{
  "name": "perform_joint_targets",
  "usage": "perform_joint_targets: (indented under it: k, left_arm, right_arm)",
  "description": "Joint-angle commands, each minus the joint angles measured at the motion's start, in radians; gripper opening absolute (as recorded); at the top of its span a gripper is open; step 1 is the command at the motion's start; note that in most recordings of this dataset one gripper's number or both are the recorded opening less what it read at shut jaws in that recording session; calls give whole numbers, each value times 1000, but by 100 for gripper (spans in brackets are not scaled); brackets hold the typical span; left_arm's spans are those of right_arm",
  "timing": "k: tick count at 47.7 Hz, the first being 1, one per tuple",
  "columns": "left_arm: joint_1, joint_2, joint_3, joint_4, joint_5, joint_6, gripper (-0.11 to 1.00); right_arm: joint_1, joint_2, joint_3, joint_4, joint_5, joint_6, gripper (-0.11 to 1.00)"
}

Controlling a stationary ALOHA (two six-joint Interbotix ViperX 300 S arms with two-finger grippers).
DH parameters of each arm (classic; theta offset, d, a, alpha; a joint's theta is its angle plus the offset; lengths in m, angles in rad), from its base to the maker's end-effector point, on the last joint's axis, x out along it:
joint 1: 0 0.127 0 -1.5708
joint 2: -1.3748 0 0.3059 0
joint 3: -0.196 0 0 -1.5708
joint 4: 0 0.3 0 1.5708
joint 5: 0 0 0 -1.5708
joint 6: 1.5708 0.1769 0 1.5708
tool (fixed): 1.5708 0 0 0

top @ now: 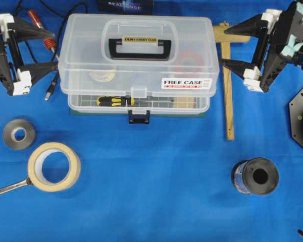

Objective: Open the tool box with both arms.
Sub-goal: 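Grip the lid edges with both grippers and lift the lid upward, then swing the lid back with both grippers until it rests open behind the box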

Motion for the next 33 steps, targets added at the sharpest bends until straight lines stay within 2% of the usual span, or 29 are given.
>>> perform_joint_targets:
  k: [1, 33]
  left_arm:
    - [6, -20, -52, -2, -37, -2, 92]
    - [101, 0, -60, -2, -143, 0, 92]
  right_arm:
    - [5, -6, -60, 2, -23, 3, 86]
    - [-91, -3, -72, 2, -58, 3, 86]
